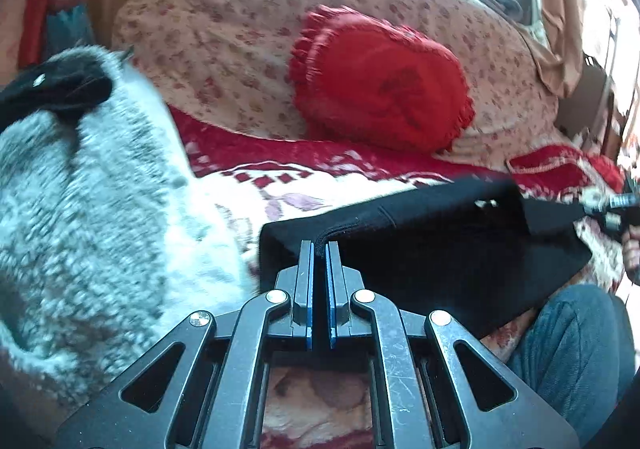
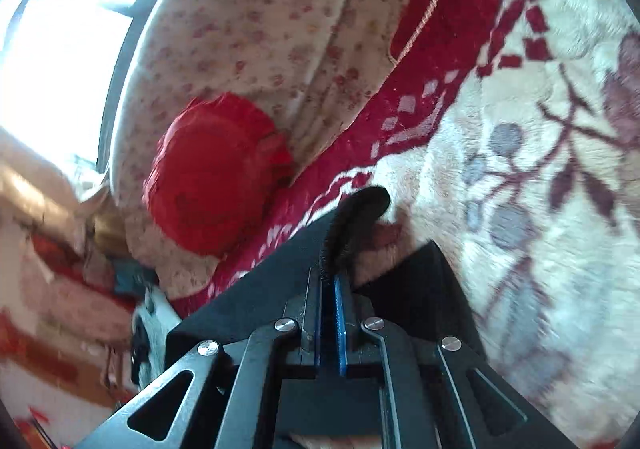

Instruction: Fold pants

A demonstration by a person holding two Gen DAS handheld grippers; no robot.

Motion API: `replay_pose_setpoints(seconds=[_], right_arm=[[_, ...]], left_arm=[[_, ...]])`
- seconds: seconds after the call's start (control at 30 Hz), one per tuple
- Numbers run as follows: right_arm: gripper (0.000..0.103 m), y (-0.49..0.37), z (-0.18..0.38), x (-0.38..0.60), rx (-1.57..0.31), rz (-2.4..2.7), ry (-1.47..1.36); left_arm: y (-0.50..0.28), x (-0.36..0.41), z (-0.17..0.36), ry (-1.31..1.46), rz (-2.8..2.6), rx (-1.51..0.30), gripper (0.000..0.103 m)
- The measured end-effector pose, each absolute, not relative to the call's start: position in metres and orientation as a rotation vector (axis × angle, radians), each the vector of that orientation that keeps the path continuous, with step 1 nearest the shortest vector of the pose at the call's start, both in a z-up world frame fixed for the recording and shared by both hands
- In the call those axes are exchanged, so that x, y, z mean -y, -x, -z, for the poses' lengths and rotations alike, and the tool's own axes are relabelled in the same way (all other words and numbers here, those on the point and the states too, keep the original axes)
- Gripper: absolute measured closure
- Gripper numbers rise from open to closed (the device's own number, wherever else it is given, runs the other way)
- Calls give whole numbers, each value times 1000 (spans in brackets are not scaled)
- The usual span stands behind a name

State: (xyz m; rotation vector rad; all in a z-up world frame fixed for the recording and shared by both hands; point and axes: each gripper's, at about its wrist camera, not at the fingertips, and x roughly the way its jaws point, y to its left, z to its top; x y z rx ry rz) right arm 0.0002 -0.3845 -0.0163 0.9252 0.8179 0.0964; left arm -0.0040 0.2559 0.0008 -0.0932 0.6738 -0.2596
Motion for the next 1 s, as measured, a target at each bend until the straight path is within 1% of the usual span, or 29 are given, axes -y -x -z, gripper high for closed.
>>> replay_pose_setpoints(seconds=[0.13,0.3,0.4,0.47,0.5,0.53,0.57,0.67,0.77,0.9,1.0], right_arm=[[98,21,22,395,-854,-101,-902],[98,25,52,397,-916,-112,-905],[97,27,62,399,-901,-92,-931],[94,31,61,404,-862,-86,-953],[93,34,59,407,-842,-64,-949],[93,37,58,409,-830,-36,-941],[93,41,57,410,-810,-16,-943],[93,56,41,410,-723,44,-903],[93,67,25,399,-654,58,-810],[93,61,16,376,-697,30,-696],[93,54,15,367,-733,29,-643]], left_arm=[[12,-270,9,139,248,-689,99],[15,-273,28,185,195,-753,98],[19,-283,31,296,170,-804,98],[25,-287,28,344,143,-809,86],[29,-289,26,383,130,-813,73],[32,-290,26,425,134,-811,63],[35,-290,25,463,142,-807,61],[38,-279,29,591,226,-838,61],[31,-261,37,655,322,-877,61],[13,-249,53,668,309,-924,61],[5,-257,70,799,306,-958,61]])
